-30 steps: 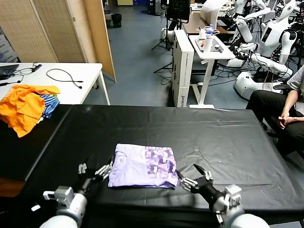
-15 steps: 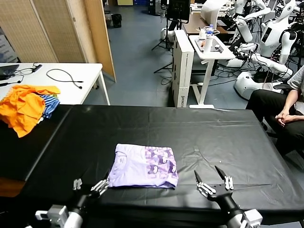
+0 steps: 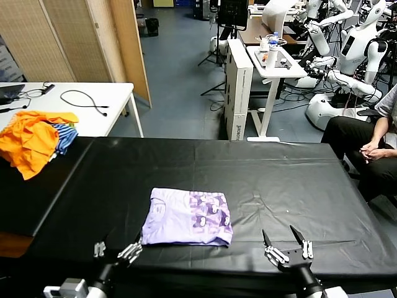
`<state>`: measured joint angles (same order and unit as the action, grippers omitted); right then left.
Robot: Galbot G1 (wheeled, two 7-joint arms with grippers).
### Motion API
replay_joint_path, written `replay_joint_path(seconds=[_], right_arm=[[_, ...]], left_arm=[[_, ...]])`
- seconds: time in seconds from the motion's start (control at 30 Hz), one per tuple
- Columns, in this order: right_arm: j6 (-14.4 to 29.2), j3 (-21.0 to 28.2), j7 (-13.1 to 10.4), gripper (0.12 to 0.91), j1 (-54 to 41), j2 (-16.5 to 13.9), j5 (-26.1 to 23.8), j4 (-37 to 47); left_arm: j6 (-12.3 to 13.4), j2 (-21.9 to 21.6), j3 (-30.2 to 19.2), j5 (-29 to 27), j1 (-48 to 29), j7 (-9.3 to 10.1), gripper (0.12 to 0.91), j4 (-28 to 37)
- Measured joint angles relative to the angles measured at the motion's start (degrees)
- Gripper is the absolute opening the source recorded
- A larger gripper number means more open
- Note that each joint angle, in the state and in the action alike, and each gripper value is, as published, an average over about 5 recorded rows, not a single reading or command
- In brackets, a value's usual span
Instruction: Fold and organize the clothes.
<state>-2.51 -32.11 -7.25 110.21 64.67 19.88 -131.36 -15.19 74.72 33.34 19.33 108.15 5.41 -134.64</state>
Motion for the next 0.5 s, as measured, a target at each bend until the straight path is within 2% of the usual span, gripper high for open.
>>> replay_joint_path(seconds=[0.5], right_arm=[[1.03,0.15,-0.02,0.907,0.78,0.9,-0.59,1.07]], left_arm=[[0.88,1.0,-0.04,-0.83,-0.66,-0.97,0.907,0.67]])
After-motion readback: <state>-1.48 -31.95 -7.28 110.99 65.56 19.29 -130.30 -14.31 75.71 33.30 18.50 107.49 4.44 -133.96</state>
